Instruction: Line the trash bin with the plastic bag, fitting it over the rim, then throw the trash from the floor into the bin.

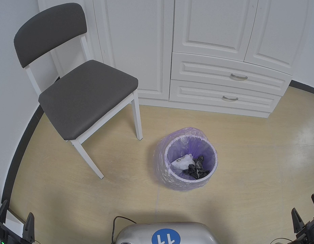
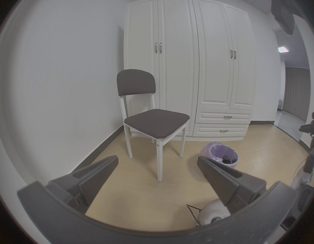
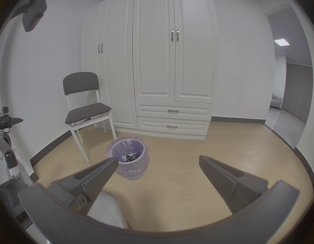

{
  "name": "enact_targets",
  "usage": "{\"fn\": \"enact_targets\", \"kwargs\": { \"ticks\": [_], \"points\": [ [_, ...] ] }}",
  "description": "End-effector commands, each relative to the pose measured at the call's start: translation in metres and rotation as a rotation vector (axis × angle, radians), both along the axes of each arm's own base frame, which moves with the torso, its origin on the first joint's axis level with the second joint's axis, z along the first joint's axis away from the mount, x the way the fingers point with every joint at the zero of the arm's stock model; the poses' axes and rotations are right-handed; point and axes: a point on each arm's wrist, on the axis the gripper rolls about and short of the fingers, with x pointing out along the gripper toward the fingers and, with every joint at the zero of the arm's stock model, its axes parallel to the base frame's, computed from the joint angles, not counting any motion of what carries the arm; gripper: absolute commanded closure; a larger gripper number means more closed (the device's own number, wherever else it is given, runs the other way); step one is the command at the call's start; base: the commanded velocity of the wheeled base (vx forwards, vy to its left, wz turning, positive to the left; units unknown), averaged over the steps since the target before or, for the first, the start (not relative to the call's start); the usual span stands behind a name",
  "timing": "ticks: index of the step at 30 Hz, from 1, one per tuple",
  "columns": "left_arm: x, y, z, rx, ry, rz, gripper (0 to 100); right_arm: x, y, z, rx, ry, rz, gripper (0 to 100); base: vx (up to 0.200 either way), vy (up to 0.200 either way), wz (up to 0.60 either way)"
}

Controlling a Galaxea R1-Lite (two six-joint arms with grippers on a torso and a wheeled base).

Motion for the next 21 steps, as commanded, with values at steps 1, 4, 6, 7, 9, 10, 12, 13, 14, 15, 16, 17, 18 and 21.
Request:
{"fn": "enact_targets", "kwargs": {
  "ticks": [1, 4, 6, 7, 9, 10, 12, 13, 14, 15, 16, 17, 18, 21],
  "points": [
    [0.0002, 0.0, -0.0051, 0.0, 0.002, 0.0, 0, 0.0002, 0.0, -0.0048, 0.001, 0.003, 0.0, 0, 0.0, 0.0, 0.0],
    [0.0002, 0.0, -0.0051, 0.0, 0.002, 0.002, 0, 0.0002, 0.0, -0.0048, 0.001, 0.003, 0.0, 0, 0.0, 0.0, 0.0],
    [0.0002, 0.0, -0.0051, 0.0, 0.002, 0.0, 0, 0.0002, -0.0001, -0.0048, 0.01, 0.003, 0.0, 0, 0.0, 0.0, 0.0],
    [0.0002, 0.0, -0.0051, 0.0, 0.002, 0.0, 0, 0.0002, -0.0001, -0.0048, 0.012, 0.003, 0.0, 0, 0.0, 0.0, 0.0],
    [0.0002, 0.0, -0.0051, 0.0, 0.002, 0.0, 0, 0.0002, 0.0, -0.0048, 0.01, 0.003, 0.001, 0, 0.0, 0.0, 0.0],
    [0.0002, 0.0, -0.0051, 0.0, 0.002, 0.0, 0, 0.0002, -0.0001, -0.0048, 0.01, 0.003, 0.0, 0, 0.0, 0.0, 0.0],
    [0.0002, 0.0, -0.0051, 0.0, 0.002, 0.0, 0, 0.0001, -0.0001, -0.0043, 0.01, 0.002, 0.0, 0, 0.0, 0.0, 0.0],
    [0.0002, 0.0, -0.0051, 0.0, 0.002, 0.0, 0, 0.0002, 0.0, -0.0048, 0.01, 0.003, 0.001, 0, 0.0, 0.0, 0.0],
    [0.0002, 0.0, -0.0051, 0.0, 0.002, 0.0, 0, 0.0002, 0.0, -0.0048, 0.01, 0.003, 0.001, 0, 0.0, 0.0, 0.0],
    [0.0002, 0.0, -0.0051, 0.0, 0.002, 0.0, 0, 0.0002, -0.0001, -0.0048, 0.01, 0.003, 0.0, 0, 0.0, 0.0, 0.0],
    [0.0002, 0.0, -0.0051, 0.0, 0.002, 0.0, 0, 0.0002, 0.0, -0.0048, 0.012, 0.003, 0.001, 0, 0.0, 0.0, 0.0],
    [0.0002, 0.0, -0.0051, 0.0, 0.002, 0.0, 0, 0.0002, 0.0, -0.0048, 0.012, 0.003, 0.001, 0, 0.0, 0.0, 0.0],
    [0.0002, 0.0, -0.0051, 0.0, 0.002, 0.0, 0, 0.0002, 0.0, -0.0048, 0.012, 0.003, 0.001, 0, 0.0, 0.0, 0.0],
    [0.0002, 0.0, -0.0051, 0.0, 0.002, 0.0, 0, 0.0002, 0.0, -0.0048, 0.012, 0.003, 0.001, 0, 0.0, 0.0, 0.0]
  ]
}}
